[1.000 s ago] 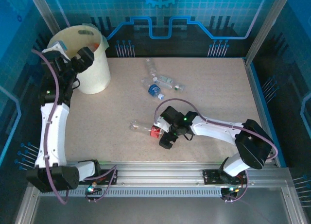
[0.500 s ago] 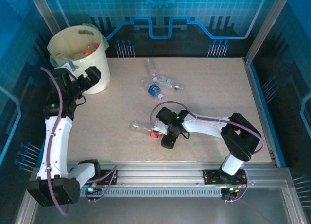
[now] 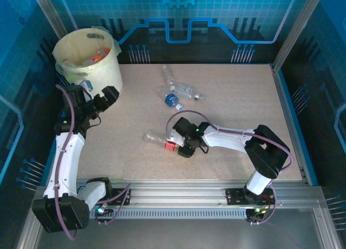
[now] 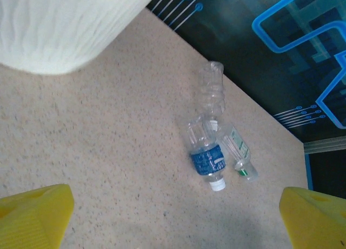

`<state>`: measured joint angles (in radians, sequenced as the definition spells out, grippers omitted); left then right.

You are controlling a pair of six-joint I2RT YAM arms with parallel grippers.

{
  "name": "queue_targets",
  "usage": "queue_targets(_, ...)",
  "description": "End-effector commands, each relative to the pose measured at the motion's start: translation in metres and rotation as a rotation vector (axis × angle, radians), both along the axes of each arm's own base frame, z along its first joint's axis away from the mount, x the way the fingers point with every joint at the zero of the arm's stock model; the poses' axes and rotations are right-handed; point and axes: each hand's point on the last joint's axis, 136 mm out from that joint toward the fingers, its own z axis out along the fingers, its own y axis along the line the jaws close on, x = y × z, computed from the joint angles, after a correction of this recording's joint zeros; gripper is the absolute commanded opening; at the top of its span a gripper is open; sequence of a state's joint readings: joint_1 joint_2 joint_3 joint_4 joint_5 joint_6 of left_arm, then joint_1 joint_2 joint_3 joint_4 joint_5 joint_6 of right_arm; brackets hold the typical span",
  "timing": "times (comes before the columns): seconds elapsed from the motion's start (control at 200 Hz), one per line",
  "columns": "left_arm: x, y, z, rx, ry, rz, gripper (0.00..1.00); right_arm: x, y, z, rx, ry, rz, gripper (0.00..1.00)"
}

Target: Put the plastic bottles in the bin

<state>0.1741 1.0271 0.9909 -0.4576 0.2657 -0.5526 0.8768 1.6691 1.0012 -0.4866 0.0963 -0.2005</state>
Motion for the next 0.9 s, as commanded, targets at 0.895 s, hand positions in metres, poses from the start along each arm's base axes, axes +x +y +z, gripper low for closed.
queue_targets(0.895,0.018,-0.134,-0.051,-0.266,-0.008,-0.374,0.99,0.018,0.092,0.112,0.749,0.363,-0.392,0.35)
